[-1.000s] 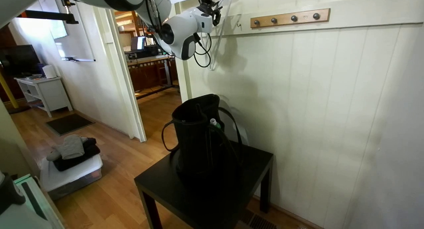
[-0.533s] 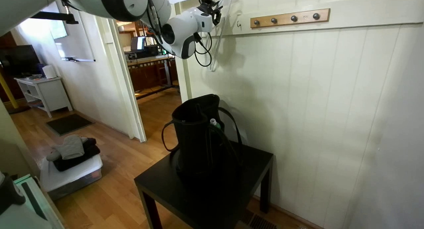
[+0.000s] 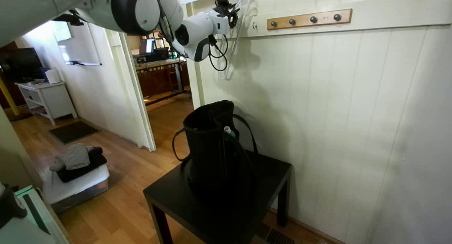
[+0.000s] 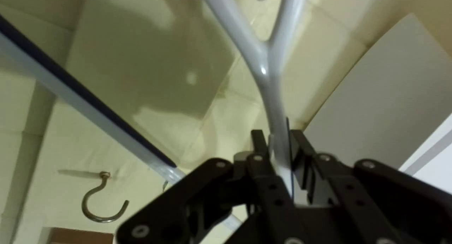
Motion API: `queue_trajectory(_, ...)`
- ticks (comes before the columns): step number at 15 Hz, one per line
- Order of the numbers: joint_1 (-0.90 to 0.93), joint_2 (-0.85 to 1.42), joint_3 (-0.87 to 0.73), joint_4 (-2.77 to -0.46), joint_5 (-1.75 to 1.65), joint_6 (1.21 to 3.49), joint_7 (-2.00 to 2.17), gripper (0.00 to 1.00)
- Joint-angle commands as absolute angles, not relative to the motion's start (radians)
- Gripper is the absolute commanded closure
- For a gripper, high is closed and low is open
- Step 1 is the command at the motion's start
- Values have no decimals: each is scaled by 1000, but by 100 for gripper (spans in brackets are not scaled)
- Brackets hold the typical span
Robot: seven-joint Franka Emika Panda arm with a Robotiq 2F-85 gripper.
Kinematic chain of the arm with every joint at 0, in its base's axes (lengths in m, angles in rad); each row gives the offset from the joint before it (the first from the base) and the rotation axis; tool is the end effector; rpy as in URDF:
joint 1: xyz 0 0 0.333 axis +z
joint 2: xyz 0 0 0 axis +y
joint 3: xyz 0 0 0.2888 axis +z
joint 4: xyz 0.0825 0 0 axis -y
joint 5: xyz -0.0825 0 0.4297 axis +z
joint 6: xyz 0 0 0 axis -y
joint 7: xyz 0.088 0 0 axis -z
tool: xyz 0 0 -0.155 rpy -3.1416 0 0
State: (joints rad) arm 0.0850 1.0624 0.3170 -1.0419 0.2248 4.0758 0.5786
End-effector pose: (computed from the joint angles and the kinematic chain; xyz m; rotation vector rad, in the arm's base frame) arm 0.7993 0.1379 0.3959 -1.2365 0.7884 -1.8004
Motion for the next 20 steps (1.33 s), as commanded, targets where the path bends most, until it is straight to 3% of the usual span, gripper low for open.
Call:
queue_trajectory(1,116,1127,326,-908,258,4030,538,94)
queue_trajectory(5,130,1161,336,-840,255,4027,539,94)
queue_trajectory(6,106,1116,323,-936,228,4052,562,78)
queue_trajectory(10,111,1137,325,-902,228,4052,561,78)
queue_trajectory(11,112,1139,325,-899,228,4052,561,94)
queue_trajectory(20,154,1169,349,-831,340,4204,460,94)
